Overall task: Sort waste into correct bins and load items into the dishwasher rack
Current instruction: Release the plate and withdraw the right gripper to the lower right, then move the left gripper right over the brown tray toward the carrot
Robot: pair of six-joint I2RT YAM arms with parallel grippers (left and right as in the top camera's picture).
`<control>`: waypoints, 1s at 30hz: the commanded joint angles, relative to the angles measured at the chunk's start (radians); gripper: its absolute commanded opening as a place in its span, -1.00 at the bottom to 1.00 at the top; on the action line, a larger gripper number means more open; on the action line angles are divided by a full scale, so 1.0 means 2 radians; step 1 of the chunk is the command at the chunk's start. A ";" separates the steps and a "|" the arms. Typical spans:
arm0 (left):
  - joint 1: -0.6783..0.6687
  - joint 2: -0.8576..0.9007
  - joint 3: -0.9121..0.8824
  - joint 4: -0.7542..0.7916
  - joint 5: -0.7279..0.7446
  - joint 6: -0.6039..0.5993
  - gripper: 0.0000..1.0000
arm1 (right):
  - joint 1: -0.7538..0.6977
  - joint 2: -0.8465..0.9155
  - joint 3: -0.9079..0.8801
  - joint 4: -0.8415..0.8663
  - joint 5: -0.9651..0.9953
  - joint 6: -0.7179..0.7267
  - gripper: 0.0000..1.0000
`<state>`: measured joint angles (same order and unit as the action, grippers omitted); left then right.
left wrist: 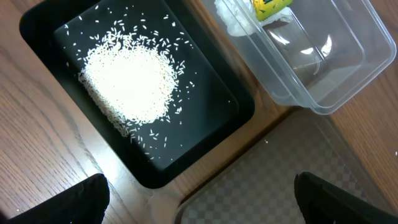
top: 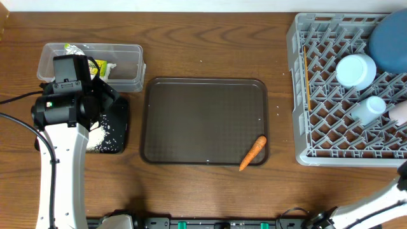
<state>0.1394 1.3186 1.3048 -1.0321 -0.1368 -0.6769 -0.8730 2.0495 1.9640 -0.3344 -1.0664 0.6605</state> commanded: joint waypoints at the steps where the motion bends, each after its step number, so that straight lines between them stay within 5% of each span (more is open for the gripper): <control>1: 0.000 0.001 0.004 -0.002 -0.002 0.003 0.96 | -0.001 -0.086 0.006 -0.041 0.095 -0.048 0.99; 11: 0.000 0.001 0.004 -0.002 -0.002 0.003 0.96 | 0.011 -0.197 0.006 -0.150 0.175 -0.088 0.99; 16: 0.000 0.001 0.004 -0.002 -0.002 0.003 0.96 | 0.045 -0.233 0.006 -0.191 0.098 -0.101 0.99; 22: 0.000 0.001 0.004 -0.002 -0.002 0.003 0.95 | 0.092 -0.248 0.006 -0.370 0.027 -0.103 0.98; 30: 0.000 0.001 0.004 -0.002 -0.002 0.003 0.95 | 0.123 -0.246 0.006 -0.587 0.272 -0.164 0.98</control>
<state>0.1394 1.3186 1.3048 -1.0325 -0.1368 -0.6769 -0.6338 1.5574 1.9747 -1.4696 -0.7883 0.3943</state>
